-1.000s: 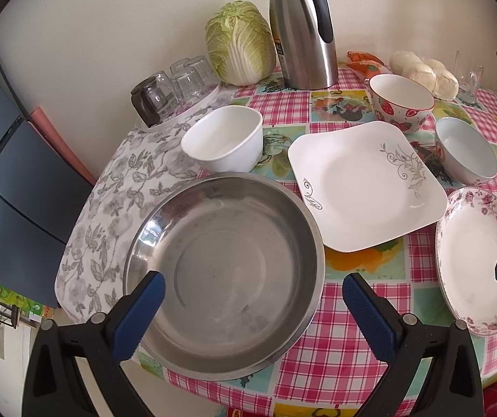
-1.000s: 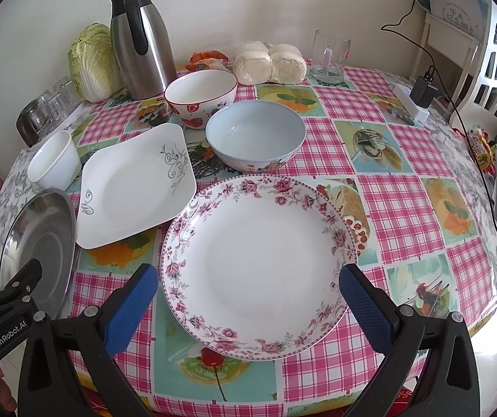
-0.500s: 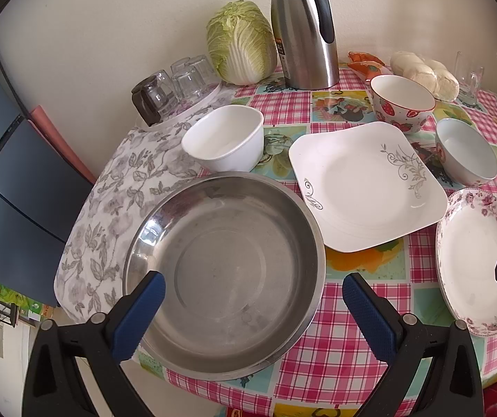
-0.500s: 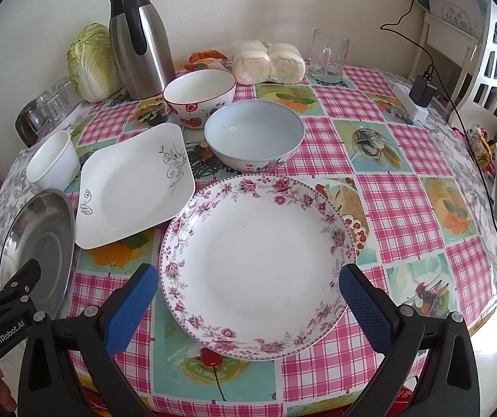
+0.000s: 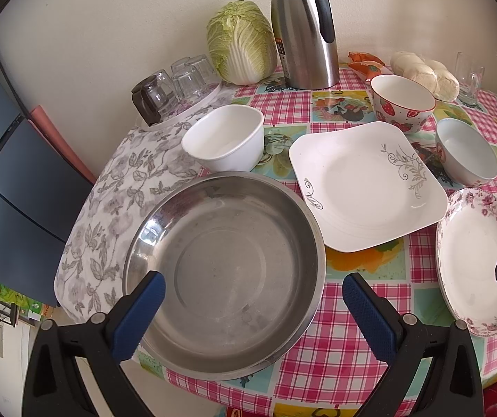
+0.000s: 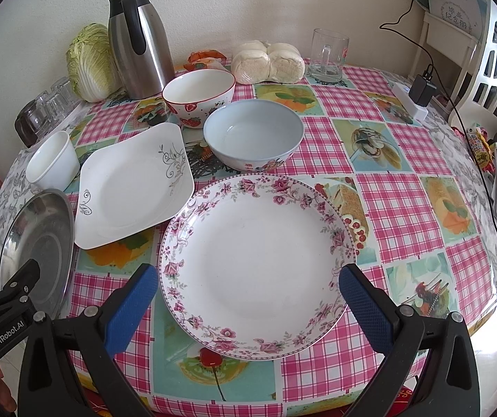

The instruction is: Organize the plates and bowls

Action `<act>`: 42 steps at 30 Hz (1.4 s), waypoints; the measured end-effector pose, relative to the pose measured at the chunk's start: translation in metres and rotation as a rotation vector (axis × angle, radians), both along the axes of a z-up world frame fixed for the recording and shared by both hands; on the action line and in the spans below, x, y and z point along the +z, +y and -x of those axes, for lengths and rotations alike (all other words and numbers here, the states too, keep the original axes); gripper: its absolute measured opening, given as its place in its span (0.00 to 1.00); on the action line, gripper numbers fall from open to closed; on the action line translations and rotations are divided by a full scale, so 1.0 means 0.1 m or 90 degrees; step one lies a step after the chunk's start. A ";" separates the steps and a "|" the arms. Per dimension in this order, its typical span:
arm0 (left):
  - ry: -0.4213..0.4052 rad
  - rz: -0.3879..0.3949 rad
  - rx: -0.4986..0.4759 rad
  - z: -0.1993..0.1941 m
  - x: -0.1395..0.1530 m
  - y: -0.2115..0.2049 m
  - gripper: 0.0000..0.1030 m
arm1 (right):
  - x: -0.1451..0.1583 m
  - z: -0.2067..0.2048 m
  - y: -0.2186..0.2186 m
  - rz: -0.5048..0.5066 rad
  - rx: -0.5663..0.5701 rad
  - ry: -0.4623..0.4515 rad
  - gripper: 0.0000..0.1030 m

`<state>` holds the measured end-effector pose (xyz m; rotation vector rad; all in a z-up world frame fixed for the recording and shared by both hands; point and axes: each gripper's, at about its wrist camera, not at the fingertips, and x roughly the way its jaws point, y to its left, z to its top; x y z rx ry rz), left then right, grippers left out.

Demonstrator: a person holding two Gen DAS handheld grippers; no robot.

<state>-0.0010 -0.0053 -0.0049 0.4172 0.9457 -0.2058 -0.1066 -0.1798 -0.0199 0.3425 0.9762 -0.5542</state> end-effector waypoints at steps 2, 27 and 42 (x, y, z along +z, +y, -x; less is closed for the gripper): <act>0.000 0.000 0.000 0.00 0.00 0.00 1.00 | 0.00 0.00 0.00 0.000 0.000 0.000 1.00; 0.006 0.015 0.006 -0.03 0.01 0.07 1.00 | -0.06 -0.01 0.02 -0.005 0.005 0.005 1.00; -0.002 0.163 0.175 -0.53 -0.03 1.06 1.00 | -0.03 -0.51 0.32 0.000 0.109 -0.020 1.00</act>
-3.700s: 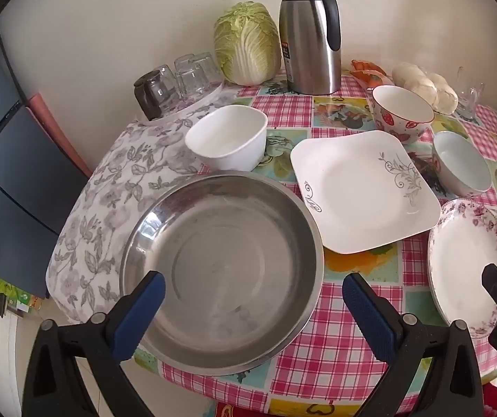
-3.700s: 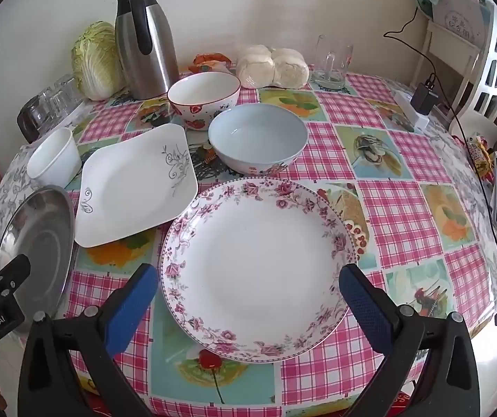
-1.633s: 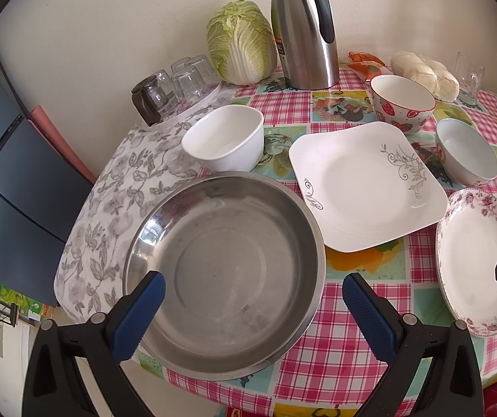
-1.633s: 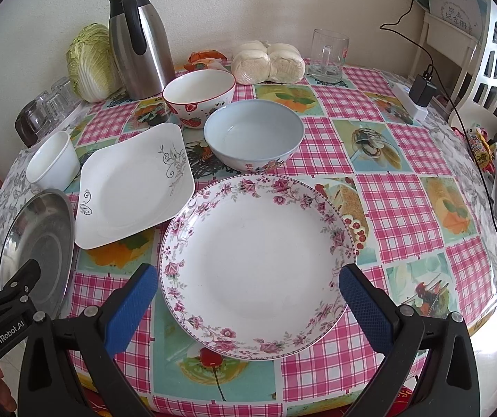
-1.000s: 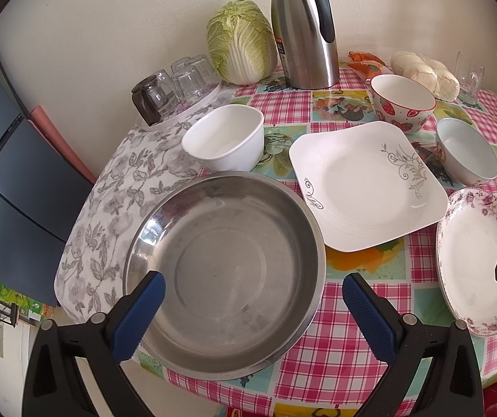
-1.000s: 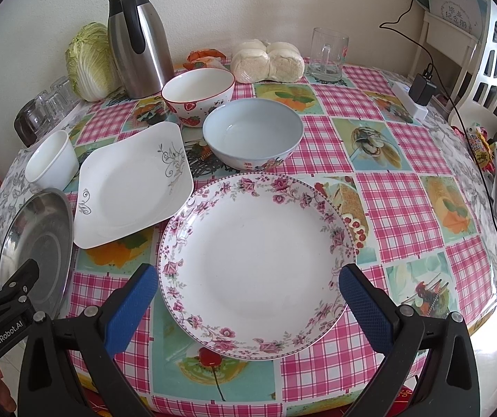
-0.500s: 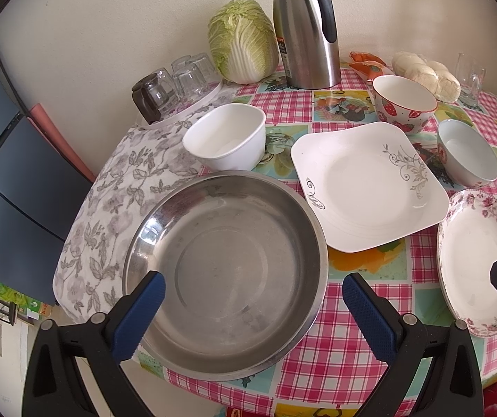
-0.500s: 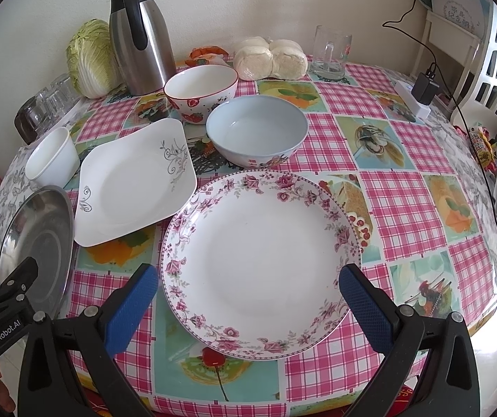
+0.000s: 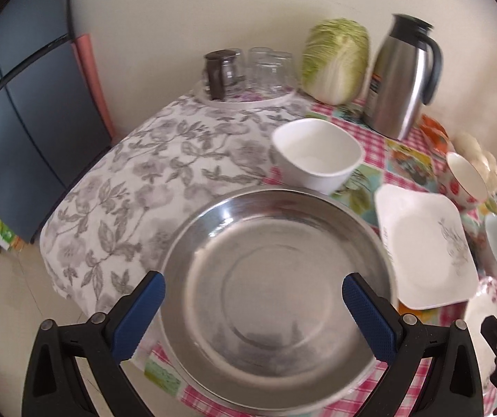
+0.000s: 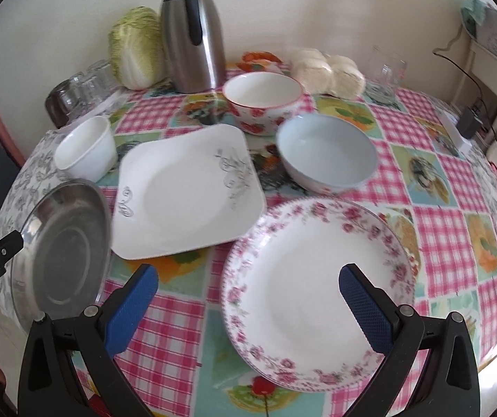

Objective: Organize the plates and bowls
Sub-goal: 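Move the left tool to the steel basin rim and close on it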

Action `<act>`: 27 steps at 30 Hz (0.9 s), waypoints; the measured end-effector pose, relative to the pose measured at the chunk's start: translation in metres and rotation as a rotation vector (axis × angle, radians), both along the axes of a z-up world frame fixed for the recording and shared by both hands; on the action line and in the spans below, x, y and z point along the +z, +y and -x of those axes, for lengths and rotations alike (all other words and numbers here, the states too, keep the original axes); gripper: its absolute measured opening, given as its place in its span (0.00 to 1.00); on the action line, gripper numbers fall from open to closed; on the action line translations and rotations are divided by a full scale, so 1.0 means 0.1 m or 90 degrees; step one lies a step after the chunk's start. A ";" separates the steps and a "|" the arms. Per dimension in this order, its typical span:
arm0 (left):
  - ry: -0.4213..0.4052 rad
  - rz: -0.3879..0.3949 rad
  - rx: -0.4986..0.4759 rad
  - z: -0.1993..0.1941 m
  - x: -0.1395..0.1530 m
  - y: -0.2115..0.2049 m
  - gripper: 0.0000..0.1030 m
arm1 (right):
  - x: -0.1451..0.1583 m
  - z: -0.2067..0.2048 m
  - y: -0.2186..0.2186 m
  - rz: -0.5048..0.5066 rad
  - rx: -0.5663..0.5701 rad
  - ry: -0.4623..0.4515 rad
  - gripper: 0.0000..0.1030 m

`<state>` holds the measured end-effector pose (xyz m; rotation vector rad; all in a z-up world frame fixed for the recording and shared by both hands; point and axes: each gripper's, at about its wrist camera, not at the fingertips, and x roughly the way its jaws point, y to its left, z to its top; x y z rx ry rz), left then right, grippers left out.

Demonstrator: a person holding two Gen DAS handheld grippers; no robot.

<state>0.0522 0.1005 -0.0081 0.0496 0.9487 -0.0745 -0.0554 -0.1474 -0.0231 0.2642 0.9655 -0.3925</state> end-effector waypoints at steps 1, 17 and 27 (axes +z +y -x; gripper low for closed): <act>0.005 0.008 0.014 -0.03 -0.03 0.08 1.00 | 0.01 -0.04 0.05 0.001 0.015 -0.007 1.00; 0.031 0.052 0.067 -0.27 -0.29 0.67 1.00 | -0.21 -0.48 0.46 -0.095 0.134 -0.045 1.00; 0.121 0.077 0.088 -0.43 -0.64 0.89 0.99 | -0.44 -0.66 0.75 -0.138 0.190 0.008 1.00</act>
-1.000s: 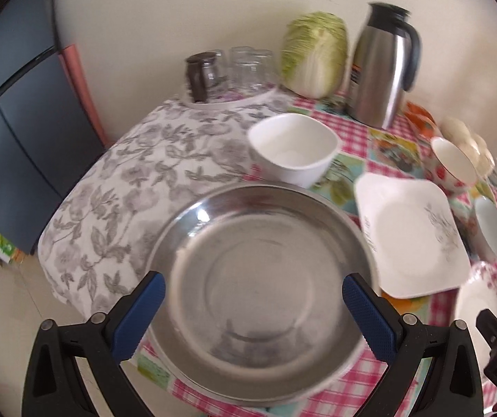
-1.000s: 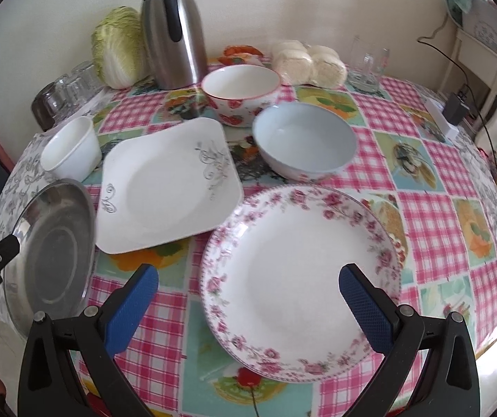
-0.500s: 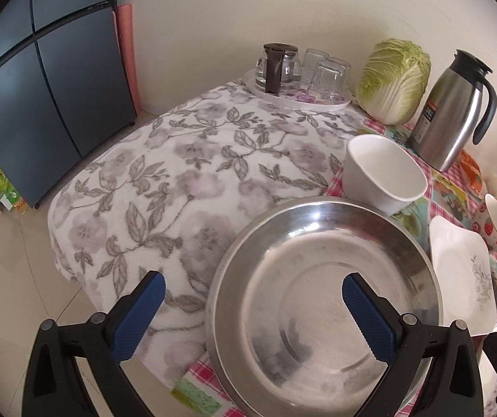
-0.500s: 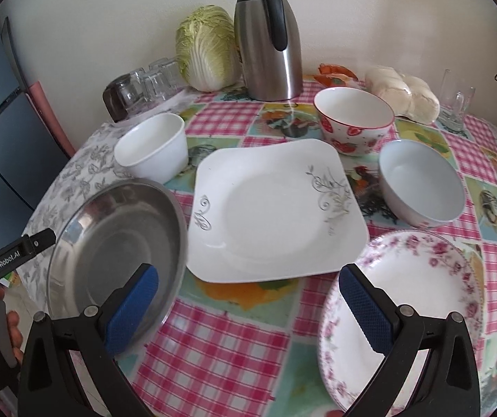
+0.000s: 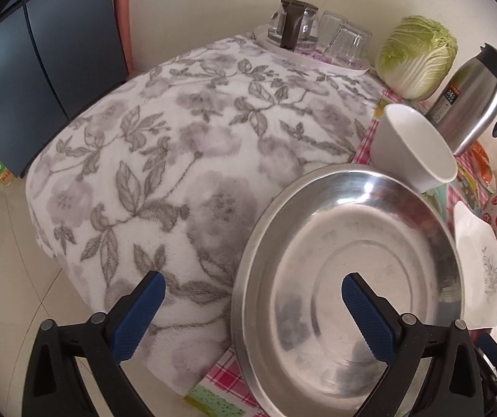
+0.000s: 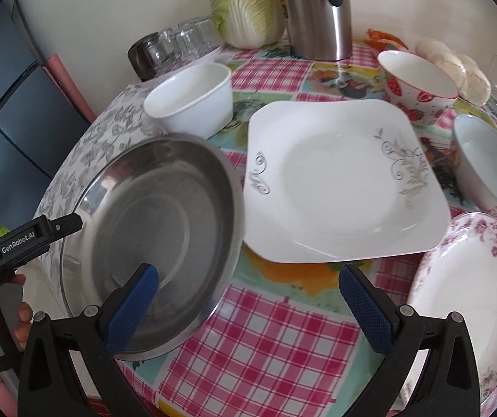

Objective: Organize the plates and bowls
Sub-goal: 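Move the left tool to the steel basin rim and close on it, then lift the steel basin with the left tool and carry it across the table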

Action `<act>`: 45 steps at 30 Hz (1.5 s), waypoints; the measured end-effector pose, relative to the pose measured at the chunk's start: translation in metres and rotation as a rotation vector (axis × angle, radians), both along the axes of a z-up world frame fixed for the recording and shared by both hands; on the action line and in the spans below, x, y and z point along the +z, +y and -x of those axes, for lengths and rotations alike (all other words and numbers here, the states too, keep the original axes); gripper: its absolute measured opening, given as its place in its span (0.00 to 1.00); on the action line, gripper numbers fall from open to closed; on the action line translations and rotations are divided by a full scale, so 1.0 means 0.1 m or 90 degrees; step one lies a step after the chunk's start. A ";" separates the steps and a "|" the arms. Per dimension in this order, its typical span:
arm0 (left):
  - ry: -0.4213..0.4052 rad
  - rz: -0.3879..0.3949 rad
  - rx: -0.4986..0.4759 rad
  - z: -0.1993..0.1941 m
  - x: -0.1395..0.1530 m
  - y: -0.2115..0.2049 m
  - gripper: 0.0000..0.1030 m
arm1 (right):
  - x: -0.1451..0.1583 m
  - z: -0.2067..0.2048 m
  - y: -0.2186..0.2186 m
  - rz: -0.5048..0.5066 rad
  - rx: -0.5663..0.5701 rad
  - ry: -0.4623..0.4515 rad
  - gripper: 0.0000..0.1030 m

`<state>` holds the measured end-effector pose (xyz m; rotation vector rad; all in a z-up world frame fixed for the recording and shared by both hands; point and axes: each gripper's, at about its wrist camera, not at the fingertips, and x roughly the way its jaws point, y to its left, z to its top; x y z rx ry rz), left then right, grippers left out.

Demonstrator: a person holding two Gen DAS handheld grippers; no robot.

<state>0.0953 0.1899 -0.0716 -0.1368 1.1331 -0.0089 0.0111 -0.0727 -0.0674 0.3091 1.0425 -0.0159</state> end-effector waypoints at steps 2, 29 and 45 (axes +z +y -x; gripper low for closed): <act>0.011 -0.001 0.000 -0.03 -0.06 0.03 0.99 | -0.04 -0.03 0.03 -0.006 0.004 0.011 1.00; 0.019 -0.021 -0.049 -0.13 -0.22 -0.10 0.32 | -0.15 -0.13 0.17 -0.012 0.061 0.015 0.17; 0.008 -0.025 -0.031 0.19 0.09 -0.10 0.31 | 0.17 0.06 0.09 -0.023 0.073 -0.037 0.17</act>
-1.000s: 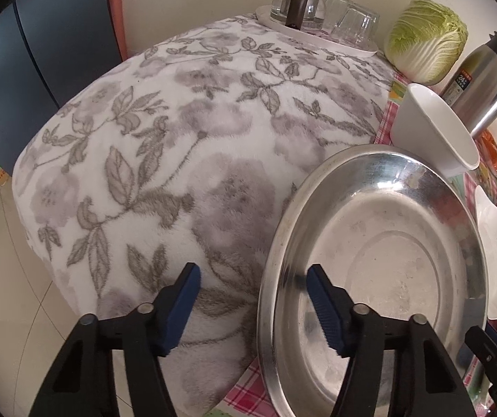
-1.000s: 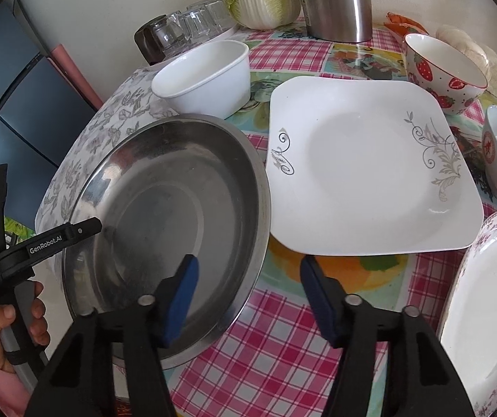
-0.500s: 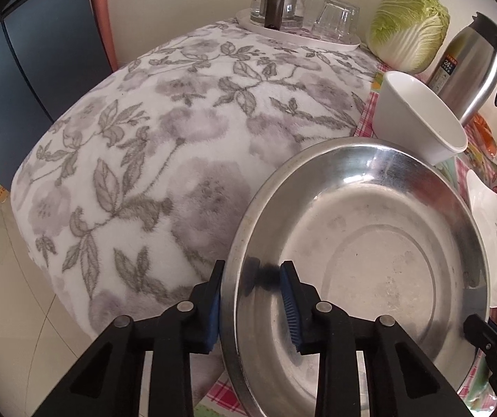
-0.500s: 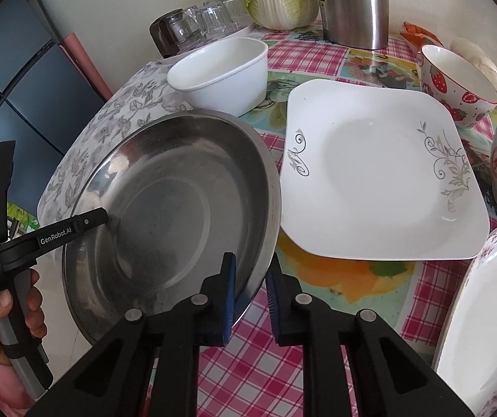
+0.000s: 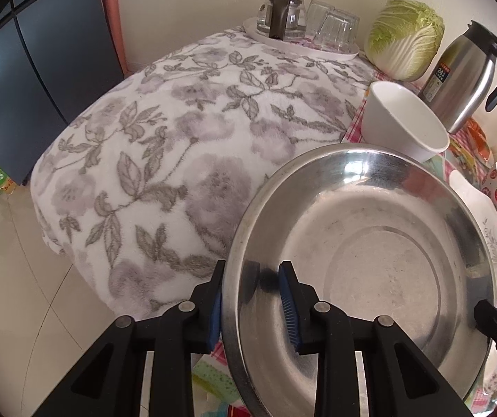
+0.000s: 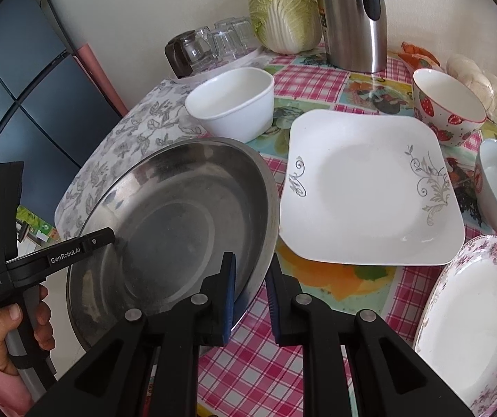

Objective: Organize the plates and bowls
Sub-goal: 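Lift the steel basin with the left tool and carry it across the table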

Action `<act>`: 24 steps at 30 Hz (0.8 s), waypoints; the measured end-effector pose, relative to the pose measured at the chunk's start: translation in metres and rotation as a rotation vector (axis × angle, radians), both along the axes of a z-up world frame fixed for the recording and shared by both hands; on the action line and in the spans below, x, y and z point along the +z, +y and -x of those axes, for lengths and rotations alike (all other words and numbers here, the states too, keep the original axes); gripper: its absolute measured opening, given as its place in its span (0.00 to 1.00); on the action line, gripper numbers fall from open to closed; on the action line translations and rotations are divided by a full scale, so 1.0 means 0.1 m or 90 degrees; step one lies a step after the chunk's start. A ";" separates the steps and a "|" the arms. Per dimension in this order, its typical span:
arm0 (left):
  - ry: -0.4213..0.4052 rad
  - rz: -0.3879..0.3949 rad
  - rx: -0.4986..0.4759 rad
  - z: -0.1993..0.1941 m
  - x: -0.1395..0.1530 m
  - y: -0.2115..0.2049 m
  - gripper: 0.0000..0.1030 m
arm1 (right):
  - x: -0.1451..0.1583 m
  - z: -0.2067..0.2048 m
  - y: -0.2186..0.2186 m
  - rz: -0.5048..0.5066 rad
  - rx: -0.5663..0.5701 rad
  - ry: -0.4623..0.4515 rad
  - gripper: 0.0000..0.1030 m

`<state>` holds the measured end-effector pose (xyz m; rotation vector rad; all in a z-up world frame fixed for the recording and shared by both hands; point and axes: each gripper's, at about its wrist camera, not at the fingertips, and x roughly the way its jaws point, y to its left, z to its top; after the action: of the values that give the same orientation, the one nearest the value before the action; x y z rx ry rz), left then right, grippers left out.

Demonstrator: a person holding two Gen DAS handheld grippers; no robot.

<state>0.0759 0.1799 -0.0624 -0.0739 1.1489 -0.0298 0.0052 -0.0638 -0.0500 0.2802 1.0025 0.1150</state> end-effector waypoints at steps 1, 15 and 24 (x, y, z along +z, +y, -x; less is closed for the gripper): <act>-0.002 0.002 0.003 0.01 0.05 -0.01 0.31 | 0.03 0.01 -0.01 0.000 0.001 -0.006 0.17; -0.084 0.030 -0.007 -0.06 0.88 -0.54 0.31 | 0.52 0.12 -0.52 -0.028 -0.069 -0.100 0.17; -0.110 0.016 -0.053 -0.12 1.11 -1.19 0.31 | 0.65 0.20 -1.01 -0.026 -0.145 -0.135 0.18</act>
<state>0.0874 0.0609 0.0487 -0.0445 0.9788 -0.1227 -0.0145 -0.1651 0.0151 0.4088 0.7526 -0.0412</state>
